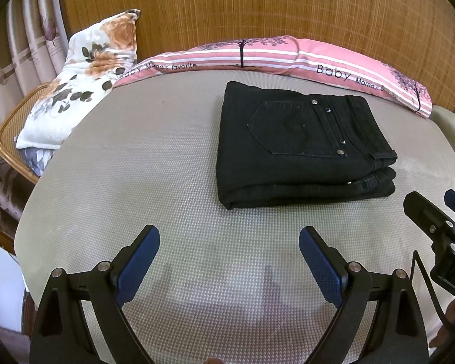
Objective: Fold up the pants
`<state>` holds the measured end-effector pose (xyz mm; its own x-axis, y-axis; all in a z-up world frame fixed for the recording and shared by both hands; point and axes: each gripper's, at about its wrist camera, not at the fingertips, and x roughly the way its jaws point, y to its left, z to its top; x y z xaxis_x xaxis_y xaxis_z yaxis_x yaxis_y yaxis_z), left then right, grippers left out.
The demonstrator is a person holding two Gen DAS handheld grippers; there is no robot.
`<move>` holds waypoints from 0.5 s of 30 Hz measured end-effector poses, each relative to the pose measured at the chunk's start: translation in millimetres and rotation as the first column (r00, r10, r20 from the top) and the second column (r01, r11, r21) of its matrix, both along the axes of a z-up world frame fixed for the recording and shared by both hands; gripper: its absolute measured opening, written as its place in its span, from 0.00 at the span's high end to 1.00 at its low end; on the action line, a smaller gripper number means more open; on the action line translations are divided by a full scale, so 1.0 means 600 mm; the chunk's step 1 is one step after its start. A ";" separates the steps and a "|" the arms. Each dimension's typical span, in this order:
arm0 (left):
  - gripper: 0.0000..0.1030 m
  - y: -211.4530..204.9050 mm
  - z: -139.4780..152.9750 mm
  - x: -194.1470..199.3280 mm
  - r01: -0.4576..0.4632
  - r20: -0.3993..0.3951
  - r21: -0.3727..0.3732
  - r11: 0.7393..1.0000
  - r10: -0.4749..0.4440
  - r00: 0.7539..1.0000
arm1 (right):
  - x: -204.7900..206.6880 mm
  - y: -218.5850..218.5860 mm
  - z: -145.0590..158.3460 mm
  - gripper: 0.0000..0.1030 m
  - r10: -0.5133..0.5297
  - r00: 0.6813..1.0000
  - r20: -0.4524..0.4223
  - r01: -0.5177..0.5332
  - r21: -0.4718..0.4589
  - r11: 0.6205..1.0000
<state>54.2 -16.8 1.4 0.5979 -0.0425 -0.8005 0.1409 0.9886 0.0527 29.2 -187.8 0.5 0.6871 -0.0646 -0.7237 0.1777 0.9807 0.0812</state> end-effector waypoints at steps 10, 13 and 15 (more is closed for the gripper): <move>0.10 -0.004 -0.002 0.001 0.007 0.006 0.008 1.000 -0.007 1.000 | 0.000 0.003 -0.006 0.04 0.000 1.000 -0.014 0.001 0.005 1.000; 0.10 -0.004 -0.002 0.001 0.007 0.005 0.009 1.000 -0.007 1.000 | -0.001 0.004 -0.008 0.04 -0.004 1.000 -0.016 0.004 0.007 1.000; 0.10 -0.004 -0.003 0.003 0.008 0.005 0.010 1.000 -0.008 1.000 | 0.000 0.003 -0.008 0.04 -0.003 1.000 -0.016 0.003 0.008 1.000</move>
